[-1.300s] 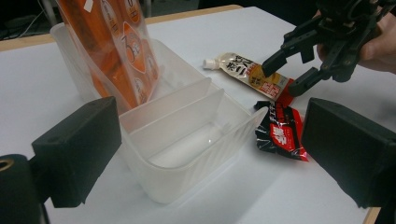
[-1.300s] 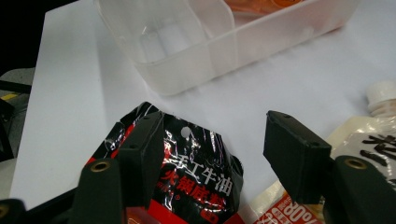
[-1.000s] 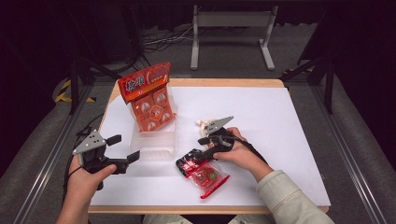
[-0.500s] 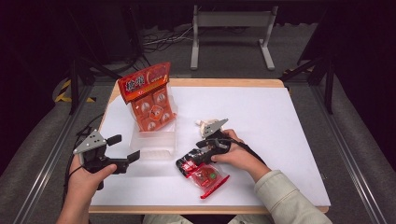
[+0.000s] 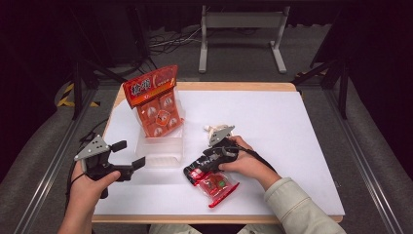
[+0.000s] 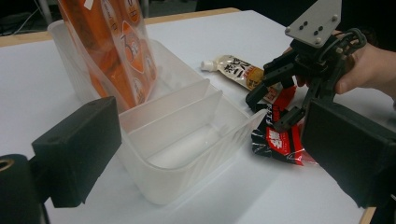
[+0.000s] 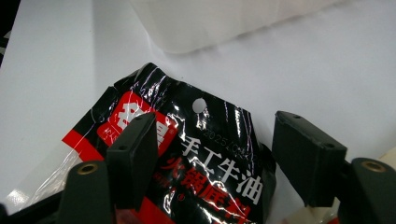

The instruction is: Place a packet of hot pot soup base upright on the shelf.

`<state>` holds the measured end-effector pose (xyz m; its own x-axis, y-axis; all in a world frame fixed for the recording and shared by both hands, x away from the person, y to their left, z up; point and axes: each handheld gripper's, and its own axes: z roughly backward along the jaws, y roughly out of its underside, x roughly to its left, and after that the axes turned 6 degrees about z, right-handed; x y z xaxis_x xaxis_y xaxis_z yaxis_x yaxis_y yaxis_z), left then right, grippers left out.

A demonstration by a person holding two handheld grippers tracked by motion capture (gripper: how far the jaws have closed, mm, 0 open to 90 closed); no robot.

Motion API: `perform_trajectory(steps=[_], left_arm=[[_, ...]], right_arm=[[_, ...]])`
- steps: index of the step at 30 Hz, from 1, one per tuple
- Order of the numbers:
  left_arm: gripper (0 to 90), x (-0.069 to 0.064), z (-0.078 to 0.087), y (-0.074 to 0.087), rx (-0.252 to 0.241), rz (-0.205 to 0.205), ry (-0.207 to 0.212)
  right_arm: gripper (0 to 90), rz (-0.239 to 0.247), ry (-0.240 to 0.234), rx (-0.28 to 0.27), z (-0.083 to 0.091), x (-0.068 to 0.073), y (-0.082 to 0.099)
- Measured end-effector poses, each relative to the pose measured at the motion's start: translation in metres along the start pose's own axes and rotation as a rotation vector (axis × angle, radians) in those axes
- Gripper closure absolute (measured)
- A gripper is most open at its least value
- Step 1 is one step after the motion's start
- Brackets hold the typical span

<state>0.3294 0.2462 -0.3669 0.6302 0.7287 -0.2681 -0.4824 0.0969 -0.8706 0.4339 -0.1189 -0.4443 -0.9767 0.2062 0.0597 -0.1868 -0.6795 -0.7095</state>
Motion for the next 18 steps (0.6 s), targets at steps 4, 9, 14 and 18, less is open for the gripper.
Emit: perform_trajectory(steps=[4,9,14,18], left_arm=[[6.1,0.0003,0.0012,-0.0002,0.0,0.0,-0.013],[6.1,0.0011,0.0034,-0.0005,-0.009,0.003,-0.016],[6.1,0.0011,0.0034,-0.0004,-0.01,0.001,-0.02],[6.1,0.0015,0.0046,-0.0006,-0.012,0.004,-0.022]], right_arm=[[38.4,0.002,-0.006,0.001,0.0008,0.0011,-0.0006],[51.0,0.044,0.02,0.012,0.0016,0.0033,-0.0012],[65.7,0.099,0.078,0.013,0.0014,0.0061,0.0005],[73.7,0.118,0.092,0.022,0.0024,0.0069,0.0]])
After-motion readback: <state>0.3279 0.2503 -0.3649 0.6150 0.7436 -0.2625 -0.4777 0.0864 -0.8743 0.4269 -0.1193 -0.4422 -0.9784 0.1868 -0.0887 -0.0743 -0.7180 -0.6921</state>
